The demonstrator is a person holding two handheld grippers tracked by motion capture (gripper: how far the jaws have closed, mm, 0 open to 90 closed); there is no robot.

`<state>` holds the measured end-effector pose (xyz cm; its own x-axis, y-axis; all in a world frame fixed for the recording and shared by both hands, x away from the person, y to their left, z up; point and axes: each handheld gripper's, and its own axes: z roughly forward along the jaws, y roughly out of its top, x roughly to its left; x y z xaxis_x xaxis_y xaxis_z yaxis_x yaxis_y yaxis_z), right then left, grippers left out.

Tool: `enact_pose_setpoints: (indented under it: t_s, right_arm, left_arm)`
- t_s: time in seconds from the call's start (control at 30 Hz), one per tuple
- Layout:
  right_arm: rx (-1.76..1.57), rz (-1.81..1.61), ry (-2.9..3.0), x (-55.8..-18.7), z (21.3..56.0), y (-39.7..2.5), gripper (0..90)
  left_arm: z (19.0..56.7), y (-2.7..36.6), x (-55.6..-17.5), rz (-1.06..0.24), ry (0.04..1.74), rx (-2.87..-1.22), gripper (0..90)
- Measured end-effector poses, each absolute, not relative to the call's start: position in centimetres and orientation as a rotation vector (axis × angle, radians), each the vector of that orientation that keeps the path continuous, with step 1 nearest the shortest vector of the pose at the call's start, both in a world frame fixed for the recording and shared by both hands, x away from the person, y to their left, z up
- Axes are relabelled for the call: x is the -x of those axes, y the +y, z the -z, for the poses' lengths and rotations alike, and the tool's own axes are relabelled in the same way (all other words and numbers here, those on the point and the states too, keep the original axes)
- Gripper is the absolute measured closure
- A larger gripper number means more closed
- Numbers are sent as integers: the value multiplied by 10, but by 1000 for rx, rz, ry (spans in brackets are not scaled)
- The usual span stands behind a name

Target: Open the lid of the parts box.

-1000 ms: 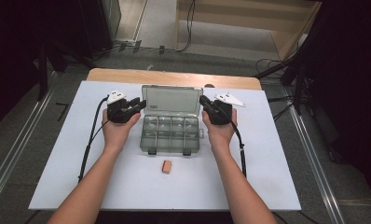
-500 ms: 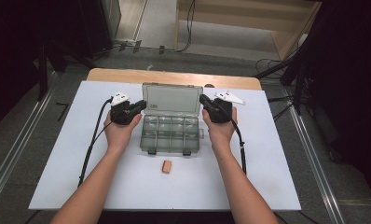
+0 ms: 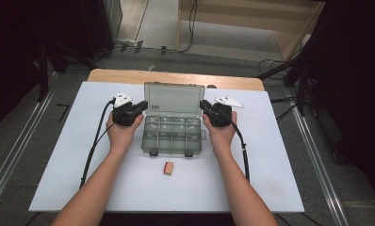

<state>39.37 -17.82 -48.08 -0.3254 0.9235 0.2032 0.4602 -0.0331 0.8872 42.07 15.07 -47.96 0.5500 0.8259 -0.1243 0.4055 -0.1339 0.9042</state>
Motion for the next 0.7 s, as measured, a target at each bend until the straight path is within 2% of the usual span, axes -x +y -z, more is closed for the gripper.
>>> enact_pose_setpoints:
  t_s: [0.23, 0.4, 0.7]
  right_arm:
    - [-1523, -1350, 1821, -395, 501, -176, 760]
    - [-1549, -1338, 1832, -397, 505, -177, 836]
    - [-1548, -1370, 1849, -401, 508, -181, 839]
  left_arm:
    - [481, 151, -424, -483, 1042, -1729, 846]
    - [482, 152, -428, -442, 1076, -1713, 845]
    - [486, 156, -433, -376, 1092, -1730, 833]
